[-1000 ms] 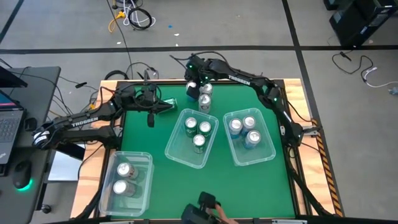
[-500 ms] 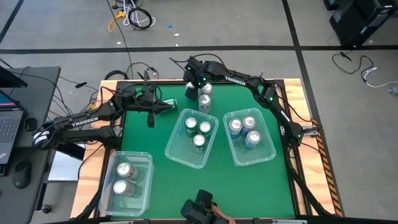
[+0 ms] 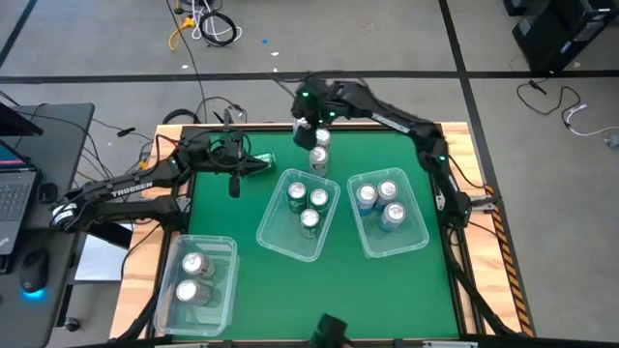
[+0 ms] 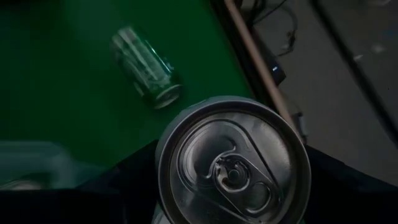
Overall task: Sort soda cans
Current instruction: Put the blue soda can into the bottom right transparent bin
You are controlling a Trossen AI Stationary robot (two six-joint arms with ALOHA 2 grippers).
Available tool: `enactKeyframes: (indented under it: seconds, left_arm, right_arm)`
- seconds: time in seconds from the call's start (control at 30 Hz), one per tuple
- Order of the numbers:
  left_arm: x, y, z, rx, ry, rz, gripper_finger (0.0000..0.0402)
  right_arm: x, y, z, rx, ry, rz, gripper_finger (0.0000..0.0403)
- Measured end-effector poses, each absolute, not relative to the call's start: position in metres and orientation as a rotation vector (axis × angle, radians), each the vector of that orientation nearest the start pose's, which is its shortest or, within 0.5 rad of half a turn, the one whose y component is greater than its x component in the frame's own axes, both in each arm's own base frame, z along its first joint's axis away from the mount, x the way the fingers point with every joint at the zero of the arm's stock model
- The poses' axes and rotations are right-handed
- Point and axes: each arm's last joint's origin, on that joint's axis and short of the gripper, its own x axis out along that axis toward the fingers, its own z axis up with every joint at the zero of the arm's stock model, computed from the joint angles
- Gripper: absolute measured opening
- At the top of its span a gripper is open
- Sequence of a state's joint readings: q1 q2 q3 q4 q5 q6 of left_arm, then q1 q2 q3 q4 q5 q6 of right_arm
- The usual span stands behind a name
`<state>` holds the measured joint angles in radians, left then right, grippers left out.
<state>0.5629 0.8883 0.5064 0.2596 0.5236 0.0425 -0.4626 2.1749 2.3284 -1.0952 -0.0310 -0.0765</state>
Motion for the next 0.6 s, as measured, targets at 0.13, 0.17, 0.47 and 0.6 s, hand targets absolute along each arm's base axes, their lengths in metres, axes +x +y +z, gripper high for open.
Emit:
enactKeyframes:
  seconds: [0.13,0.17,0.47,0.6]
  left_arm:
    - [0.173,0.092,0.263,-0.018,0.091,0.037,0.0005]
    - [0.173,0.092,0.264,-0.023,0.085,0.038,0.0005]
    - [0.173,0.092,0.265,-0.022,0.067,0.038,0.0005]
    - [0.173,0.092,0.265,-0.023,0.068,0.038,0.0005]
  right_arm:
    - [0.383,-0.169,0.392,0.139,0.879,-0.4,0.0287]
    - [0.374,-0.16,0.403,0.14,0.87,-0.414,0.0287]
    - [0.314,-0.073,0.453,0.239,0.917,-0.516,0.0287]
    - [0.301,-0.041,0.457,0.277,0.95,-0.556,0.0287]
